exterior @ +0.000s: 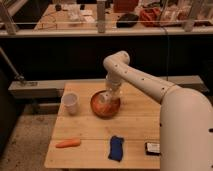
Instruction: Place the bottle in the ceramic bowl
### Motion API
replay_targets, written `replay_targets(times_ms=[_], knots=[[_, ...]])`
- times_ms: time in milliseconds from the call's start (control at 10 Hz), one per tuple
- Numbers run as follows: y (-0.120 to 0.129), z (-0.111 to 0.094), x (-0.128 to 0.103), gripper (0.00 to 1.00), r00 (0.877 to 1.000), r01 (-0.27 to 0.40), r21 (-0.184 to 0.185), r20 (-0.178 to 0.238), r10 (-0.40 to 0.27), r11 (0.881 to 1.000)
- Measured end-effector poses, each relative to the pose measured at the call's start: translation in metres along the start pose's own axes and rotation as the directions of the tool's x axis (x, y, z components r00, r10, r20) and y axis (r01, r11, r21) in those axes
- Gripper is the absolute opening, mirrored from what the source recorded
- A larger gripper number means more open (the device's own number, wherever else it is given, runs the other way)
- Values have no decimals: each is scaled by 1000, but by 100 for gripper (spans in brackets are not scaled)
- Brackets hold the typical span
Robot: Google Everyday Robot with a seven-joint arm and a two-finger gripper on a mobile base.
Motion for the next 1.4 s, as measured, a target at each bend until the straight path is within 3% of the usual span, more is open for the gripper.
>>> replay_targets(times_ms=[500,700,1000,1400], knots=[[0,0,0,44,1000,11,-1,2,-11,1000],[1,0,0,52,1000,14,-3,3,-14,1000],[0,0,0,52,1000,20,-2,4,-20,1000],[0,0,1,43,1000,29,-2,6,-29,1000]])
